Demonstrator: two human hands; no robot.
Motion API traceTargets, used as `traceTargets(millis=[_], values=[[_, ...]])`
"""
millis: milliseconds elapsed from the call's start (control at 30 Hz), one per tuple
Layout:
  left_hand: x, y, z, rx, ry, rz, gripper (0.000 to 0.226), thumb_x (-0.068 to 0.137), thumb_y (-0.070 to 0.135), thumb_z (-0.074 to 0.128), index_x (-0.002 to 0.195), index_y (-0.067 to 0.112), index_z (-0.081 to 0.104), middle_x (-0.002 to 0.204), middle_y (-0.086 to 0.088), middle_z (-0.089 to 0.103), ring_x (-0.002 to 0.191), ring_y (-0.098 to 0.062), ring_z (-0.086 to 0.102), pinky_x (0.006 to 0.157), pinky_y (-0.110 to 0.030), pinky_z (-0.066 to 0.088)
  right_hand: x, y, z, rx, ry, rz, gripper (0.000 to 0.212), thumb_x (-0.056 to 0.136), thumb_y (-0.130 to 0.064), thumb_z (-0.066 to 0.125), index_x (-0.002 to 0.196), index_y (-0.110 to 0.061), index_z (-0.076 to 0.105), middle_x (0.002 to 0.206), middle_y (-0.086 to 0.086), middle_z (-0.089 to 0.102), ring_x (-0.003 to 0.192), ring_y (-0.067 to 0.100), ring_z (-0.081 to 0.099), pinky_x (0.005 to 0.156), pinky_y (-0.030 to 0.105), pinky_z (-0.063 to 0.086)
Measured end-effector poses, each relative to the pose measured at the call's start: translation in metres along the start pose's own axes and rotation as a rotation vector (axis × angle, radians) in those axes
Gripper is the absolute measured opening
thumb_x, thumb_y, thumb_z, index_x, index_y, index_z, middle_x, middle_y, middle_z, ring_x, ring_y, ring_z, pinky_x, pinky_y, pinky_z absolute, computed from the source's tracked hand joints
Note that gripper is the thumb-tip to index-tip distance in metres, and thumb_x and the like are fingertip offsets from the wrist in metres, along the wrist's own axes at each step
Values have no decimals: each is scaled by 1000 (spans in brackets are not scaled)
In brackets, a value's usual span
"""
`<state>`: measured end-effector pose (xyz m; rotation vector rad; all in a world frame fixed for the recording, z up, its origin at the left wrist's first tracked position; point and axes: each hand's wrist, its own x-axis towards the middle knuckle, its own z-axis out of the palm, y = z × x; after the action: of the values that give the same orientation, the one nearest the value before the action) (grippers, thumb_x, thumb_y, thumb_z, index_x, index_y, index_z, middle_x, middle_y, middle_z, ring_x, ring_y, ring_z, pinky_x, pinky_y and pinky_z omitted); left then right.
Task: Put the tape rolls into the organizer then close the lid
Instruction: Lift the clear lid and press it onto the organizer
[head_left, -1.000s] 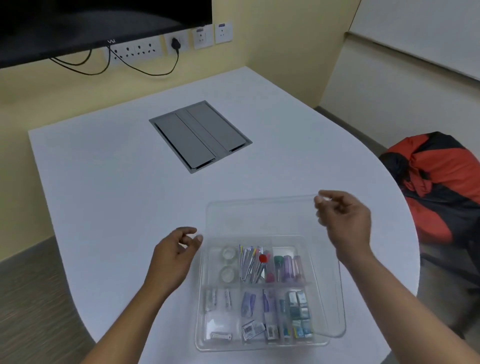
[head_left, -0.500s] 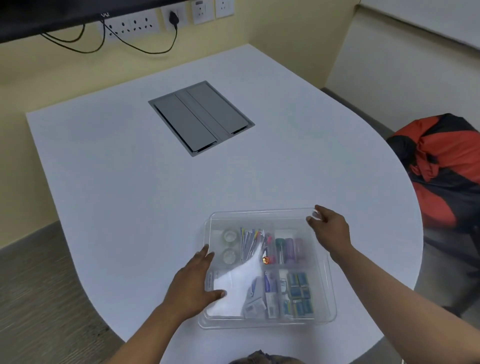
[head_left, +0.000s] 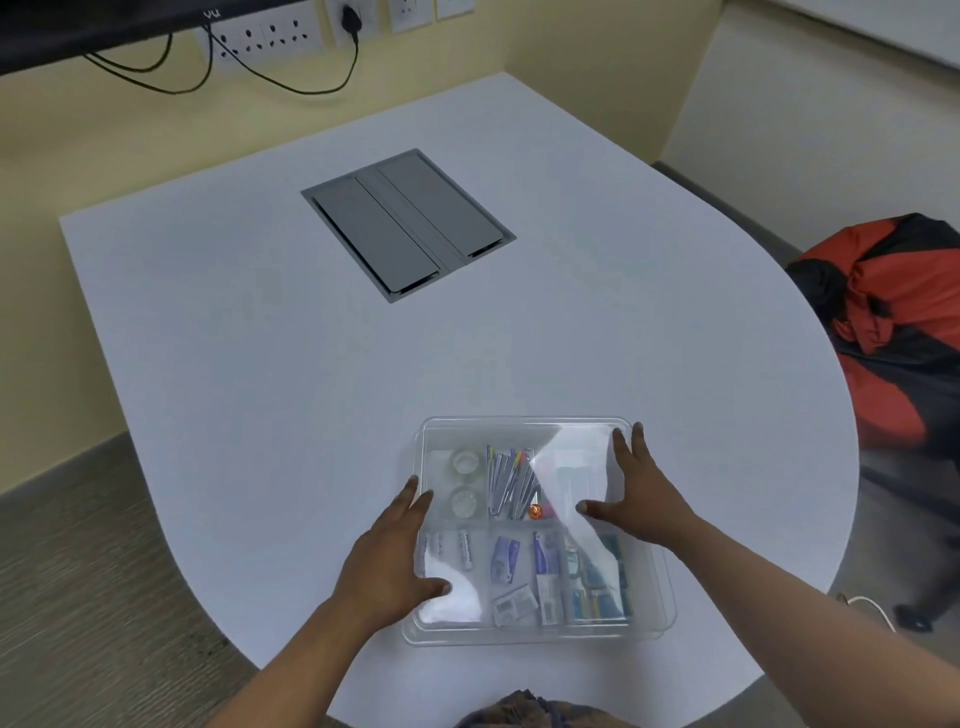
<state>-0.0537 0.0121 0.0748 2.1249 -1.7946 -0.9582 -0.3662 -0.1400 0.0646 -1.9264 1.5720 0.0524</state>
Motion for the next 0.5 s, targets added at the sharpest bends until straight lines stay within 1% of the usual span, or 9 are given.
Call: traceTargets(millis=[100, 200, 267, 333, 433, 500], values=[[-1, 1, -1, -4, -28, -5, 117, 61, 51, 83, 151, 35, 10, 153, 25, -14, 145, -6, 16, 111, -31, 32, 0, 7, -2, -5, -30, -24, 137, 61, -69, 76, 153, -22, -13, 157, -3, -32, 149, 25, 17, 107, 36, 36], [-1, 3, -2, -51, -49, -14, 117, 62, 42, 85, 151, 37, 10, 152, 27, -16, 145, -5, 15, 109, -30, 35, 1, 12, -2, -18, -55, -54, 144, 56, -73, 76, 150, -27, -21, 149, -10, -42, 147, 24, 22, 103, 34, 40], [0, 5, -3, -77, -55, -20, 115, 64, 38, 85, 151, 36, 10, 156, 22, -12, 145, -6, 15, 110, -30, 34, 2, 13, -2, -29, -79, -70, 145, 56, -74, 76, 148, -27, -27, 145, -11, -46, 147, 25, 21, 104, 35, 40], [3, 7, -5, -114, -50, -25, 110, 68, 36, 84, 151, 33, 11, 160, 16, -6, 145, -7, 15, 112, -29, 30, 4, 13, -3, -40, -99, -80, 147, 55, -74, 76, 146, -27, -30, 145, -10, -48, 148, 26, 19, 105, 36, 39], [7, 8, -6, -177, -15, -42, 103, 73, 35, 81, 151, 28, 13, 161, 11, 4, 145, -6, 15, 110, -22, 20, 8, 12, -9, -40, -132, -90, 151, 53, -73, 79, 145, -27, -32, 144, -10, -49, 149, 25, 16, 105, 35, 37], [8, 9, -8, -229, 9, -70, 100, 76, 31, 80, 151, 26, 14, 161, 8, 11, 145, -7, 18, 111, -20, 18, 9, 10, -11, -40, -147, -94, 153, 51, -73, 79, 145, -26, -32, 146, -9, -48, 149, 24, 13, 106, 36, 36]])
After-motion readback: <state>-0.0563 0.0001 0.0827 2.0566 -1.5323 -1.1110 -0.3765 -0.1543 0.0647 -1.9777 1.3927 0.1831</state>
